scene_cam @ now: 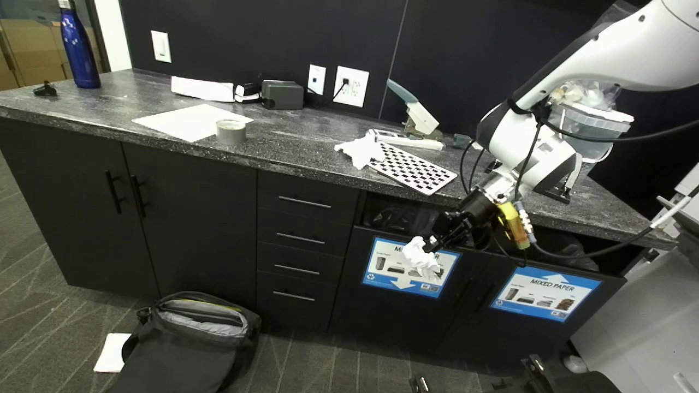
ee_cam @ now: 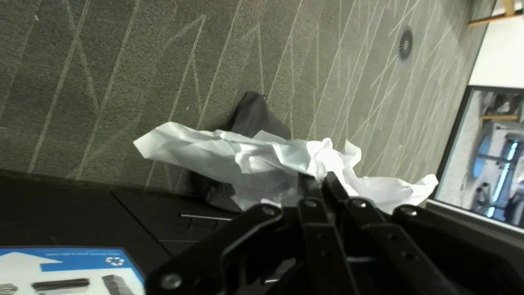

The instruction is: Put all the white pieces of paper in the left bin

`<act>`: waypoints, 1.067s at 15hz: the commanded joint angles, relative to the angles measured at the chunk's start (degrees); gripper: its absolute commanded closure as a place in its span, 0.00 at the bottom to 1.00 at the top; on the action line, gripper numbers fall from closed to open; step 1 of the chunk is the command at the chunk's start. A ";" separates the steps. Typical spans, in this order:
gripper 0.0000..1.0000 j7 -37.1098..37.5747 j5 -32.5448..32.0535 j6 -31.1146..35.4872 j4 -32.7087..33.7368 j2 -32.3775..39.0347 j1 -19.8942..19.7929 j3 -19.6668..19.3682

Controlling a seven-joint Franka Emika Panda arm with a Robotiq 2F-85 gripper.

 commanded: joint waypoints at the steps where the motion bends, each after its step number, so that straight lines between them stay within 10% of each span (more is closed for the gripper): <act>1: 0.92 -9.41 -1.86 -8.56 6.03 4.03 -1.61 -0.87; 5: 0.93 -11.17 5.51 -10.14 10.69 5.06 -4.24 -2.91; 16: 0.93 2.34 4.33 23.91 3.31 0.17 0.54 -8.98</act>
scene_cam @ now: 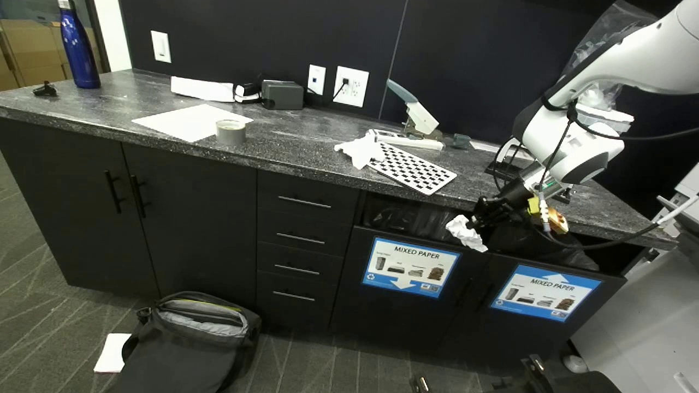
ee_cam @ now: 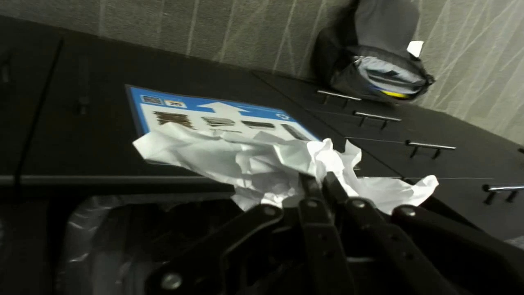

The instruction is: Put all the white pieces of paper in the left bin

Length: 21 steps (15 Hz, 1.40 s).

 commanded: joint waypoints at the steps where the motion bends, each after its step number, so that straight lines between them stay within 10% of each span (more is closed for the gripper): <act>1: 0.93 9.26 -2.06 9.88 -5.16 -2.91 2.38 -1.21; 6: 0.93 26.63 -3.79 12.31 -8.26 -2.76 5.14 -4.07; 10: 0.92 35.55 1.06 12.73 -8.58 -2.98 0.61 1.86; 21: 0.92 19.10 49.30 26.02 -2.72 0.90 -6.25 15.85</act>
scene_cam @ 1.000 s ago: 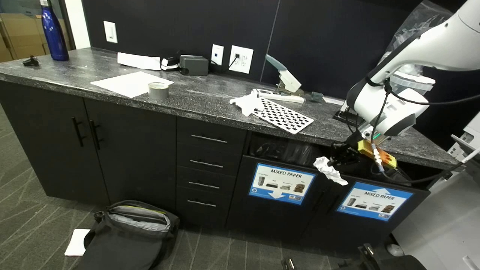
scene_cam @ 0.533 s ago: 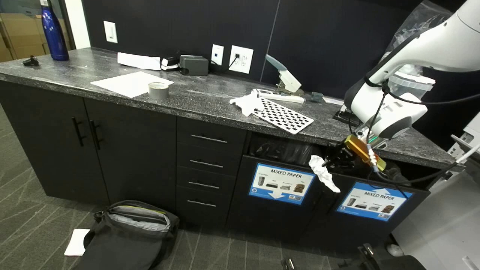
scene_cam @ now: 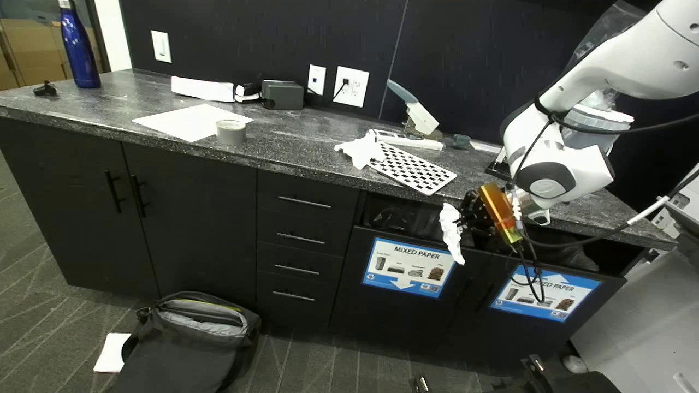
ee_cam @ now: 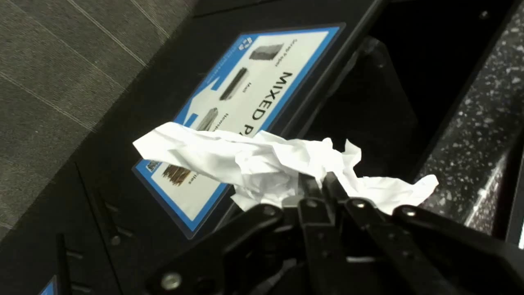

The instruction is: Put all the white pieces of paper in the left bin

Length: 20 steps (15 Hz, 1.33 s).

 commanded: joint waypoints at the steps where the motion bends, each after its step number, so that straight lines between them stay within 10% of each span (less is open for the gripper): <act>1: 0.92 -10.03 16.10 6.08 4.89 2.41 -3.96 4.61; 12: 0.92 -37.72 64.60 0.90 15.94 16.90 7.94 -8.10; 13: 0.92 -27.76 58.01 -1.74 16.87 17.82 12.67 -13.46; 20: 0.92 -22.19 57.80 -7.68 20.42 20.45 19.03 -21.74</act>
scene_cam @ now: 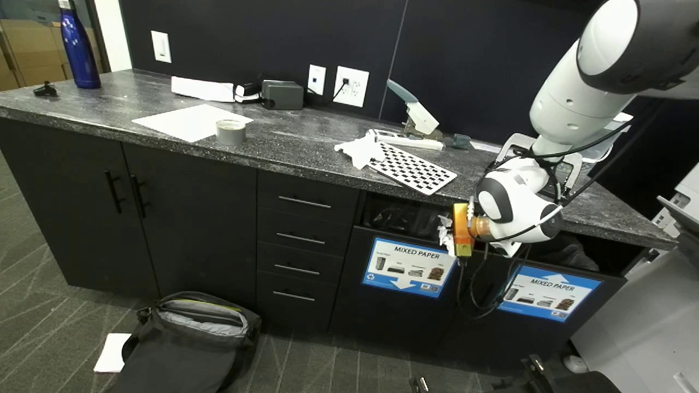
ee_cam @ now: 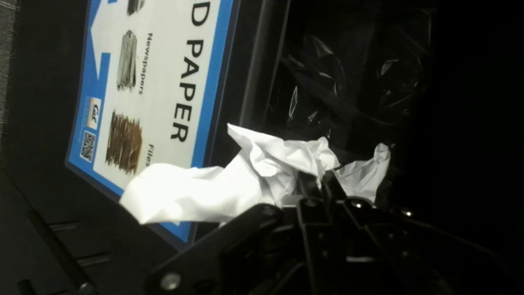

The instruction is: Put all the white pieces of paper in the left bin

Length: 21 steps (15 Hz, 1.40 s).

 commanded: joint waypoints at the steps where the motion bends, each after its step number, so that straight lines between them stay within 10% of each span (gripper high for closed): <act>1: 0.92 2.44 0.73 -1.52 2.89 0.15 2.94 -4.01; 4: 0.92 2.54 0.75 -1.56 2.42 0.23 4.36 -5.01; 5: 0.67 2.38 0.71 -1.61 1.99 0.22 5.02 -4.97; 18: 0.04 -11.74 0.86 -1.41 0.98 -0.61 13.36 -9.40; 21: 0.38 -16.17 0.90 -0.92 1.27 -0.36 15.04 -9.66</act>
